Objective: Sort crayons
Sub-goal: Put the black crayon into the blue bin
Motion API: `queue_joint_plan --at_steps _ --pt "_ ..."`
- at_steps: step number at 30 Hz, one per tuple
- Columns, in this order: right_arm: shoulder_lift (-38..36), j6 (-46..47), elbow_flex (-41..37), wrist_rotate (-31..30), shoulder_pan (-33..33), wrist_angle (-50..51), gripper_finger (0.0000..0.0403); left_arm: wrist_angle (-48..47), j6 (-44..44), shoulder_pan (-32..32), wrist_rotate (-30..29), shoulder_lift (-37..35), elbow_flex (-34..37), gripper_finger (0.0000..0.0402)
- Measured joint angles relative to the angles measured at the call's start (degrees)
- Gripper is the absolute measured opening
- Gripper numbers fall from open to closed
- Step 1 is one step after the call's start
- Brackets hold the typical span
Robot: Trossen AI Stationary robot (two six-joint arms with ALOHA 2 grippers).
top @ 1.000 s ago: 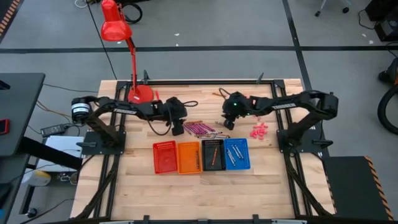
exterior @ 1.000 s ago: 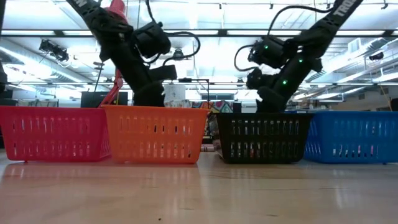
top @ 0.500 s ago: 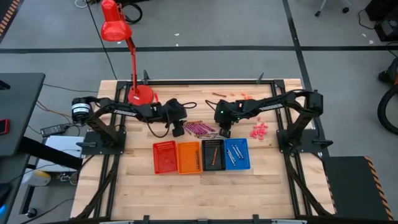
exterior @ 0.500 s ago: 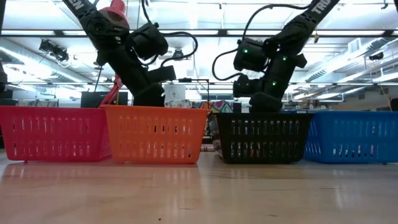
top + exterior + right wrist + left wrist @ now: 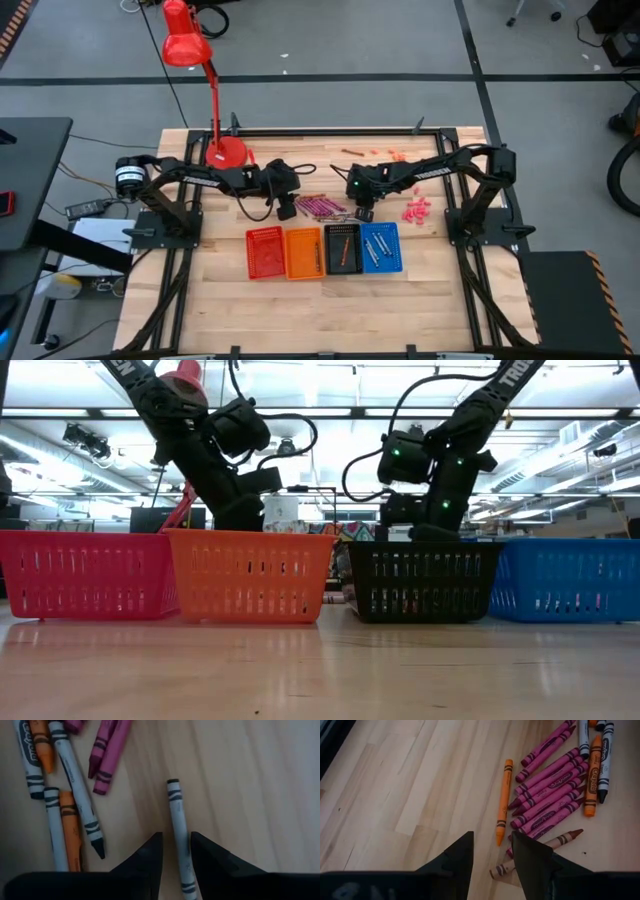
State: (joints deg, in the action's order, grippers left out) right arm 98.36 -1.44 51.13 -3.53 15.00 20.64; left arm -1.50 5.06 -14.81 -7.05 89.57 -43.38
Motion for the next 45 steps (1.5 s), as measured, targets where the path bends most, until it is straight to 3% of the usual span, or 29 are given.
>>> queue_joint_plan --at_steps 16,26,45 --pt "-0.3 -1.6 -1.3 0.2 0.1 0.7 0.0029 0.0 0.0 0.0 0.0 0.1 0.0 0.0144" --pt "0.1 -3.1 4.2 0.2 -1.1 6.3 0.0033 -0.5 0.0 0.0 0.0 0.1 -0.1 0.0144" --pt "-0.1 -8.5 19.1 1.6 -6.7 31.3 0.0034 -0.5 0.3 0.0 0.0 0.1 -0.1 0.0144"
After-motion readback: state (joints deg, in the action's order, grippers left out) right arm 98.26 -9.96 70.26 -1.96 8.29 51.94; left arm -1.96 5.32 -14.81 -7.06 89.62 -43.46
